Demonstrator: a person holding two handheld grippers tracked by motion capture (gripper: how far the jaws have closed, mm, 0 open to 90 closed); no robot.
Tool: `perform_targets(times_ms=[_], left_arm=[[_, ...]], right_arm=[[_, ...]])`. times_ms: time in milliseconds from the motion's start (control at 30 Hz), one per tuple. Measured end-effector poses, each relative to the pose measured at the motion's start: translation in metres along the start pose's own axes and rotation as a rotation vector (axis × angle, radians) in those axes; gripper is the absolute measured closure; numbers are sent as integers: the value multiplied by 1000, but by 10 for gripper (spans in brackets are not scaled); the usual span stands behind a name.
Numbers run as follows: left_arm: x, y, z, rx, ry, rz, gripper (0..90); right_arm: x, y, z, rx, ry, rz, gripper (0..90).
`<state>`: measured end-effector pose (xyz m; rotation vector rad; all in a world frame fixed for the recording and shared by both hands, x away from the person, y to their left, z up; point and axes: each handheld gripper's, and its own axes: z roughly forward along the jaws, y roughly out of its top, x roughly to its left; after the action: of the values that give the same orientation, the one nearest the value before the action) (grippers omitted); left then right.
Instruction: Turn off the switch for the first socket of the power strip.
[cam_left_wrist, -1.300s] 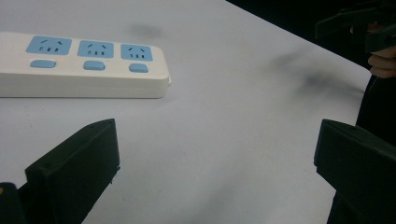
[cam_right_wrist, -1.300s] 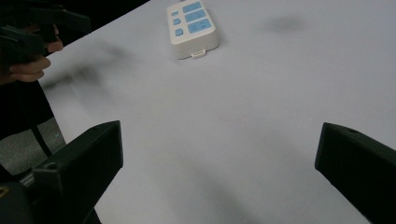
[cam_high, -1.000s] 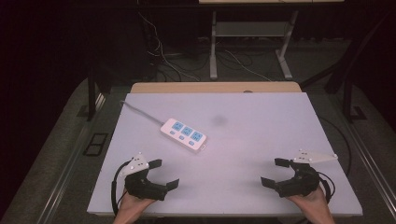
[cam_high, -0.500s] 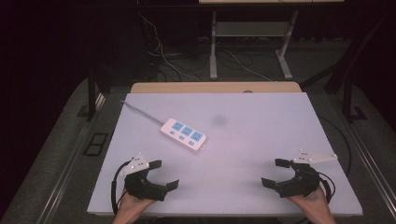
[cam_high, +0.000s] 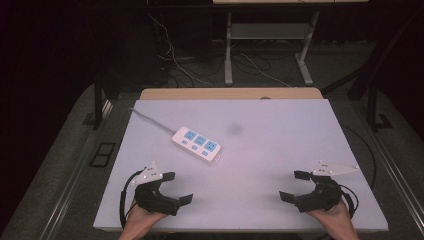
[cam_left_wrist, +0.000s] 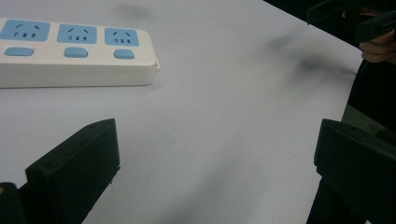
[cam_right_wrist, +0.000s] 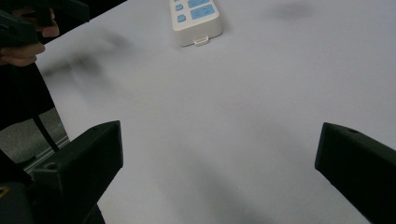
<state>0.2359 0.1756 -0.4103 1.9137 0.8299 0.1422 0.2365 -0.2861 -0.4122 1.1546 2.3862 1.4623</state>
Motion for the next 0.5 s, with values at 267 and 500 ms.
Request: perform_targets(times_ms=[267,500], left_arm=[[1,7,2,26,-14,0,0],[3,12,4,50,-18,1,0]], right_arm=[[0,0,0,1,-7,-1,8],[-1,0,0,3,-8,-2,8]])
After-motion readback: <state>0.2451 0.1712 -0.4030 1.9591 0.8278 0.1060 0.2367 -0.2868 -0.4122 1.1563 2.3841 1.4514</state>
